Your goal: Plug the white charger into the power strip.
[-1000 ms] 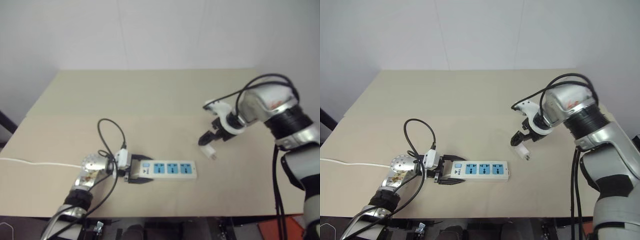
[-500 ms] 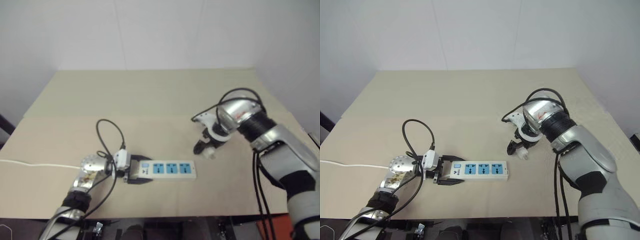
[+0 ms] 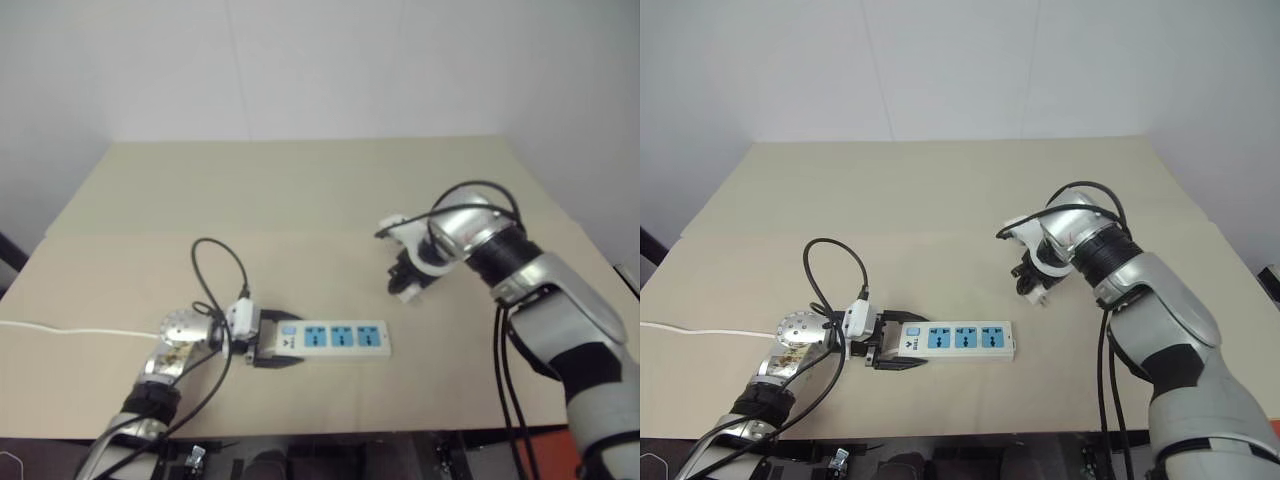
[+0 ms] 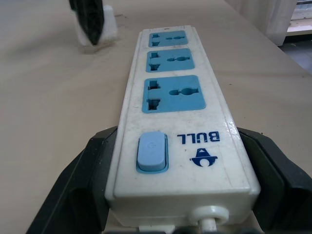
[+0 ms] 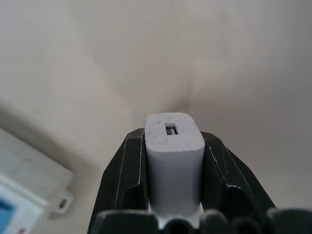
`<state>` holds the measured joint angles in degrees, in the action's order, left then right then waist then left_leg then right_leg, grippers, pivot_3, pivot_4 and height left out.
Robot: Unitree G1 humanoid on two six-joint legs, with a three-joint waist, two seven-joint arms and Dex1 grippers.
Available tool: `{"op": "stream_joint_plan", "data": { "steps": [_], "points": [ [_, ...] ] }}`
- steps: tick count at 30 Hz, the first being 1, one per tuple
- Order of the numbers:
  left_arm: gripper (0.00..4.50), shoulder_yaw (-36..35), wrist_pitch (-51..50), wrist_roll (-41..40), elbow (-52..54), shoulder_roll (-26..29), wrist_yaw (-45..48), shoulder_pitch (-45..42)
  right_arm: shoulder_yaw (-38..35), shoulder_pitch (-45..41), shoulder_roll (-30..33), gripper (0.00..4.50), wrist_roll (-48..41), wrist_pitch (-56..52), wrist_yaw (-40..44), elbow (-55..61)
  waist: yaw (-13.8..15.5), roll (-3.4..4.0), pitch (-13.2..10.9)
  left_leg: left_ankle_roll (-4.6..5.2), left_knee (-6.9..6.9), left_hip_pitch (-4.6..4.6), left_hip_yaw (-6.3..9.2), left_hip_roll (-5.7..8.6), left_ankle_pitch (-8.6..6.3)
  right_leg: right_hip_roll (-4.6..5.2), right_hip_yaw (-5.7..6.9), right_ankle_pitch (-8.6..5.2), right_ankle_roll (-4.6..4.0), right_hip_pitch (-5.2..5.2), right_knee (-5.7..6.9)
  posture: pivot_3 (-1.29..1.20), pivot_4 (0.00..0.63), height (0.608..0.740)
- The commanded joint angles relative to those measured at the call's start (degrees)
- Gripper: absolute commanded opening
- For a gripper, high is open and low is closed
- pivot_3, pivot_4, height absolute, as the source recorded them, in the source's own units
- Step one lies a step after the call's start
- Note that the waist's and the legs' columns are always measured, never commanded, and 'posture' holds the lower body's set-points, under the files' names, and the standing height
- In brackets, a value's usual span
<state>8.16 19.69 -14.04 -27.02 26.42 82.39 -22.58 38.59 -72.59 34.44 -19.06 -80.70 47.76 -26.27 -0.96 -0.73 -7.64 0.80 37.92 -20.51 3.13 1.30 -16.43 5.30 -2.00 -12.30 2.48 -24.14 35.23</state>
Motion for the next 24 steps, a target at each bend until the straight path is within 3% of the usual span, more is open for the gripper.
{"op": "stream_joint_plan", "data": {
  "steps": [1,3,5,10,14,19,24],
  "points": [
    [3.32,0.96,-0.49,1.25,-0.86,0.84,-0.01,0.13,-18.48,3.78,1.12,1.11,-2.99,6.21,-3.29,11.15,0.08,-0.01,0.01,0.00,0.00,0.01,0.00,-0.01,0.00,-0.01,0.01,0.00,0.00,0.02,-0.02,0.00,0.150,0.740],
    [3.32,0.98,-0.54,1.20,-0.92,1.05,0.10,0.10,-25.94,9.24,1.17,1.11,-5.39,10.60,-2.89,17.93,0.14,-0.02,0.02,0.00,0.00,0.01,0.00,-0.02,0.00,-0.03,0.04,0.00,0.00,0.08,-0.02,0.00,0.150,0.740],
    [3.32,1.02,-0.67,1.12,-0.94,1.27,0.16,0.00,-31.55,18.95,0.93,1.11,-7.07,21.53,-0.61,26.60,0.27,-0.12,0.09,0.00,-0.02,0.02,-0.02,-0.04,0.00,-0.05,0.10,0.00,0.01,0.18,-0.02,0.00,0.150,0.740],
    [3.32,1.05,-1.42,0.86,-0.57,2.00,0.01,-0.02,-33.62,36.89,-3.86,1.11,-5.18,44.42,2.00,33.77,-0.15,-0.20,0.18,0.01,0.00,0.09,-0.11,-0.07,0.00,-0.05,0.06,0.01,0.02,0.22,-0.02,0.00,0.150,0.740],
    [3.32,0.78,-1.92,0.72,-0.31,2.72,-0.09,0.38,-32.05,42.91,-8.54,1.11,-4.74,56.04,5.03,33.55,-0.63,-0.19,0.17,0.01,0.01,0.27,-0.19,-0.08,0.00,-0.08,-0.13,0.02,0.01,0.22,-0.10,0.00,0.150,0.740],
    [3.32,0.57,-2.30,0.57,0.34,3.08,-1.00,1.02,-30.50,45.23,-15.15,1.11,-5.85,61.81,7.33,30.38,-1.12,-0.19,0.18,0.01,0.01,0.40,-0.13,-0.16,0.00,-0.18,-0.14,0.03,-0.02,0.33,-0.08,0.00,0.150,0.740],
    [3.32,0.81,-2.64,0.53,1.55,2.93,-1.98,2.12,-27.03,46.09,-17.86,1.11,-3.54,65.85,10.16,27.49,-1.28,-0.18,0.18,0.01,0.01,0.39,-0.01,-0.16,0.00,-0.18,-0.13,0.04,-0.03,0.31,-0.05,0.00,0.150,0.740]
  ]
}}
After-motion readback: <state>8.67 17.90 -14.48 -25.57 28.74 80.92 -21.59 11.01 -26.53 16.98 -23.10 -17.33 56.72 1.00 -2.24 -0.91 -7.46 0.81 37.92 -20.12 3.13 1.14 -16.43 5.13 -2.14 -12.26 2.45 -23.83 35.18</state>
